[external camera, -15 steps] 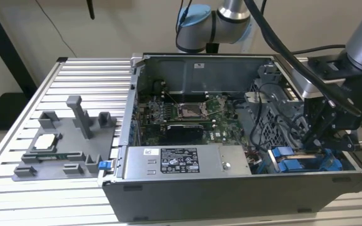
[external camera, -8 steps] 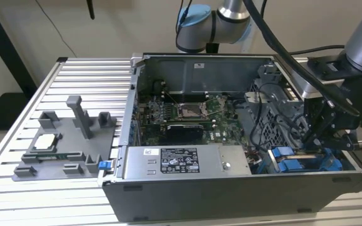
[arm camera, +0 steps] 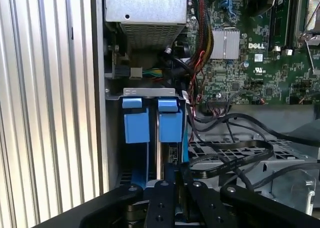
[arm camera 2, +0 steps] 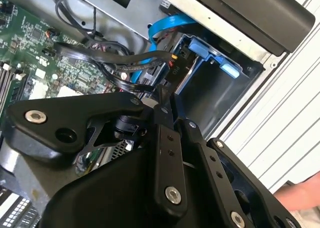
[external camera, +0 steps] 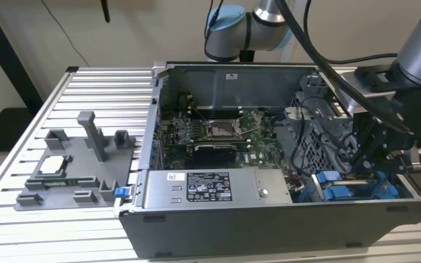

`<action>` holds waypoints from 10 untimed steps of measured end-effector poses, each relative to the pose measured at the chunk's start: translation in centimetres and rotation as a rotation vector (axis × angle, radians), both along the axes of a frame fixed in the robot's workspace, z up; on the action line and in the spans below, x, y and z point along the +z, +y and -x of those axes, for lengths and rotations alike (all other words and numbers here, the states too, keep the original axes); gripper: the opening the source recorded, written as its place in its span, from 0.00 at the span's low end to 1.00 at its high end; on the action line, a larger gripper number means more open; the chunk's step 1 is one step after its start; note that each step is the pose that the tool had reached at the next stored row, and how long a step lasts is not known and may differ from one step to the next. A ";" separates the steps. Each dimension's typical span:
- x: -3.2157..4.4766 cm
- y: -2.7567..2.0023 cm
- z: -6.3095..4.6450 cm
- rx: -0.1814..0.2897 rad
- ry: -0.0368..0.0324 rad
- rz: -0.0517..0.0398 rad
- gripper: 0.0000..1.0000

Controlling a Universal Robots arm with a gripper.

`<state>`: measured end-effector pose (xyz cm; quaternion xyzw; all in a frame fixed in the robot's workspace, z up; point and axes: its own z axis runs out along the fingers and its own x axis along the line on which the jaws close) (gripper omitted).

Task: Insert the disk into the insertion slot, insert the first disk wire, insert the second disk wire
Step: 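Insert the second disk wire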

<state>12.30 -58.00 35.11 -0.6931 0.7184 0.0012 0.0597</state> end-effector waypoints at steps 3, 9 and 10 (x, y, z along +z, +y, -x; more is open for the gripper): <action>-0.09 0.00 0.0 -0.008 0.0000 -0.0001 0.00; -0.22 0.02 0.0 -0.010 0.0000 -0.0005 0.00; -0.22 0.03 0.0 -0.010 0.0000 -0.0004 0.00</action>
